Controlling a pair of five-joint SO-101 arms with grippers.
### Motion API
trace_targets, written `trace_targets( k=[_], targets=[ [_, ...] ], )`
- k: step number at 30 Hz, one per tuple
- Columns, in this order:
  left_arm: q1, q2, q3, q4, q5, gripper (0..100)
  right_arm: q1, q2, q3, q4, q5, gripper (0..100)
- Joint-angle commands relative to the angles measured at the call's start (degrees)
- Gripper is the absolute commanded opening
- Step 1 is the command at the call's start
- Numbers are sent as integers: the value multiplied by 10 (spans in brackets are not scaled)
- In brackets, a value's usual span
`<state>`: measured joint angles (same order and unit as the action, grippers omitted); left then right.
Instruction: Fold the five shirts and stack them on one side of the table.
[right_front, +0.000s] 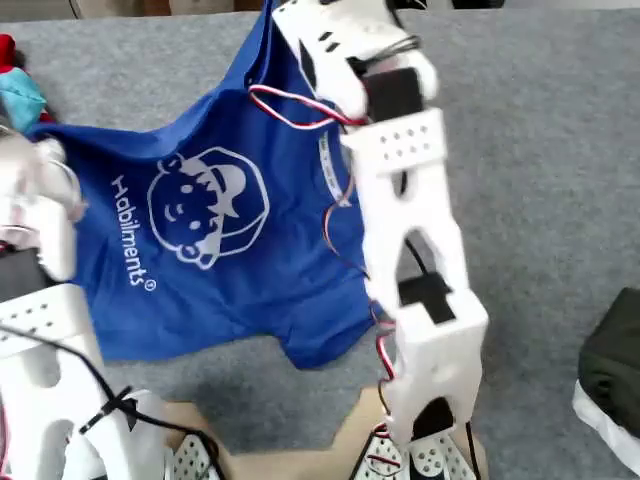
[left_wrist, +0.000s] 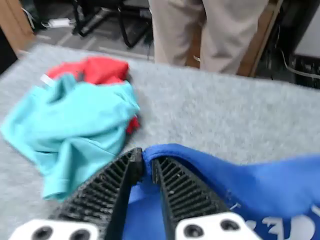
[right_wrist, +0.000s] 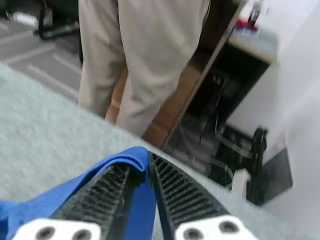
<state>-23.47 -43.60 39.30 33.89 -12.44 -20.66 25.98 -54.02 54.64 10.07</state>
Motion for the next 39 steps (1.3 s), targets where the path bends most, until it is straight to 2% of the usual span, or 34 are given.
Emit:
trace_targets(
  k=[1, 4, 8, 11, 19, 24, 27, 30, 39],
  targets=[
    [22, 13, 180, -275, -65, 19, 15, 45, 0, -33, -6, 5],
    [24, 54, 236, -382, -113, 19, 15, 65, 5, -29, -6, 5],
    [9, 107, 215, -364, -121, 19, 15, 61, -2, 19, -4, 5],
    [-4, 119, 174, -278, -121, 19, 15, 47, -19, 90, -2, 5],
    [-5, 119, -5, 131, -121, 19, 12, 17, -89, 372, 103, 5],
    [-4, 119, -92, 307, -121, 19, 11, 15, -130, 473, 108, 5],
    [-4, 118, -117, 376, -121, 19, 21, -4, -118, 478, 108, 5],
    [-4, 107, -117, 417, -123, 19, 18, -58, -47, 478, 108, 5],
    [-10, -1, -46, 430, -124, 19, 17, -316, 293, 471, 125, 5]
  ],
)
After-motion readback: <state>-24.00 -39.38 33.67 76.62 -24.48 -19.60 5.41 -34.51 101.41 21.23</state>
